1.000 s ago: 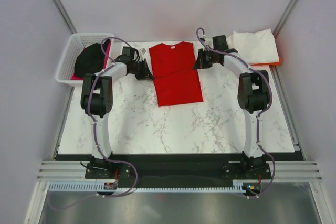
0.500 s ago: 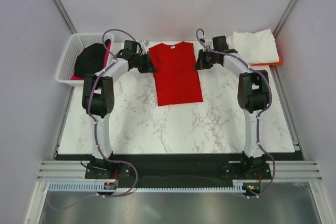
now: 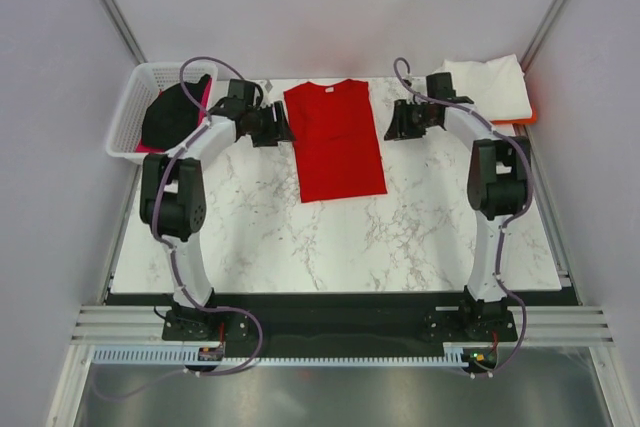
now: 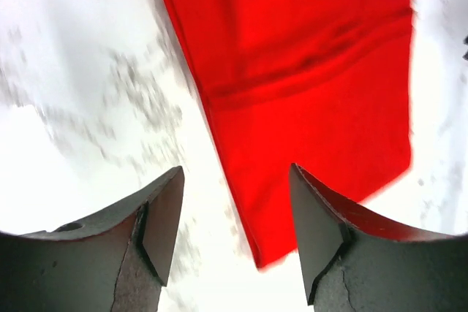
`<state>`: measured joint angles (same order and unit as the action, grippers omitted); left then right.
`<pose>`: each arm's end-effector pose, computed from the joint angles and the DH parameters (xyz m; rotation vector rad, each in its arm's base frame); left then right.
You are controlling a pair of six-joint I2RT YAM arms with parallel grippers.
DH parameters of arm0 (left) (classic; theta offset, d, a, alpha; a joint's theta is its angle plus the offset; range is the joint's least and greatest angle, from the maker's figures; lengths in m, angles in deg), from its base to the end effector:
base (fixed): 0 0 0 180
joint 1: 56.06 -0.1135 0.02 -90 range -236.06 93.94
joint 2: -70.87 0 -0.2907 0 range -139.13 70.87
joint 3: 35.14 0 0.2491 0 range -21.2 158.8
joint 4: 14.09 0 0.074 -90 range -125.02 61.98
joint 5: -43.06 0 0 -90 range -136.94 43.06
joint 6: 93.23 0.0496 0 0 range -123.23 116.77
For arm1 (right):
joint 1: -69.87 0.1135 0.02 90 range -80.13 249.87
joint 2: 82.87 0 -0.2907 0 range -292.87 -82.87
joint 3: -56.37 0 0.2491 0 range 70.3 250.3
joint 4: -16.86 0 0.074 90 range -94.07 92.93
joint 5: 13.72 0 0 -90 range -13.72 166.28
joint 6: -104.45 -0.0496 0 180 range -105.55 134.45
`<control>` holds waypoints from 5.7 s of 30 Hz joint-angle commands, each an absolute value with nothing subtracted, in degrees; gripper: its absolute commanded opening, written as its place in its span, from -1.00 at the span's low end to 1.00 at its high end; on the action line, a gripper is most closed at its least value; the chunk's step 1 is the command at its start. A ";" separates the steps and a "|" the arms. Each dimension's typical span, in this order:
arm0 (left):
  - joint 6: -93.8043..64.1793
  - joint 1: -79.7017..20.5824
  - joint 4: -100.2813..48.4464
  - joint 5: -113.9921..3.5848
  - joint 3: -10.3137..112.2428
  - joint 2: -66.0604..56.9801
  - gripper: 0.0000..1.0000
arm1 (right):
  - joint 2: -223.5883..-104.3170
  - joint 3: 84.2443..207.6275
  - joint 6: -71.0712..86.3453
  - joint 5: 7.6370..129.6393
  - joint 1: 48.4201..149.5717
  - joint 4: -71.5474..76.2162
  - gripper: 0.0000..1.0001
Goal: Fold and stack the t-shirts
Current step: Fold the tshirt, then flatten the tshirt out
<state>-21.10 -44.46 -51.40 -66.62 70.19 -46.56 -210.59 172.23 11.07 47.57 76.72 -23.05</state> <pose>0.4629 -0.1121 0.2276 0.0231 2.4706 -0.6455 0.5078 0.0850 0.1999 -0.2897 2.4281 0.6961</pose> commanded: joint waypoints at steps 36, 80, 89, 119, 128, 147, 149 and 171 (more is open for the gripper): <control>-38.48 -39.62 -44.72 -83.95 44.10 -40.49 0.11 | -211.89 157.05 22.63 23.54 74.88 -44.88 -0.14; -34.17 -40.85 -46.57 -83.77 44.45 -37.86 -0.95 | -214.89 158.55 14.63 36.55 77.43 -37.50 -0.52; -32.24 -41.29 -46.39 -84.12 44.01 -36.19 -0.95 | -212.00 157.58 10.85 37.08 79.97 -34.95 -0.88; -24.42 -43.84 -51.66 -87.99 51.12 -23.17 -0.95 | -173.91 138.22 8.64 34.00 75.50 -33.55 -1.00; -18.79 -43.93 -51.23 -85.62 72.11 -41.09 -0.95 | -194.21 163.27 11.72 36.46 73.74 -33.19 -1.00; -10.44 -41.12 -41.30 -68.76 106.94 -68.18 0.25 | -220.60 197.39 14.01 55.18 75.49 -28.27 -0.31; -10.35 -40.85 -41.20 -67.43 106.59 -67.04 0.36 | -218.50 195.82 14.01 55.88 75.49 -28.36 -0.19; -10.18 -38.66 -50.26 -95.28 83.56 -57.27 0.00 | -225.15 185.35 6.99 24.17 67.67 -25.02 0.37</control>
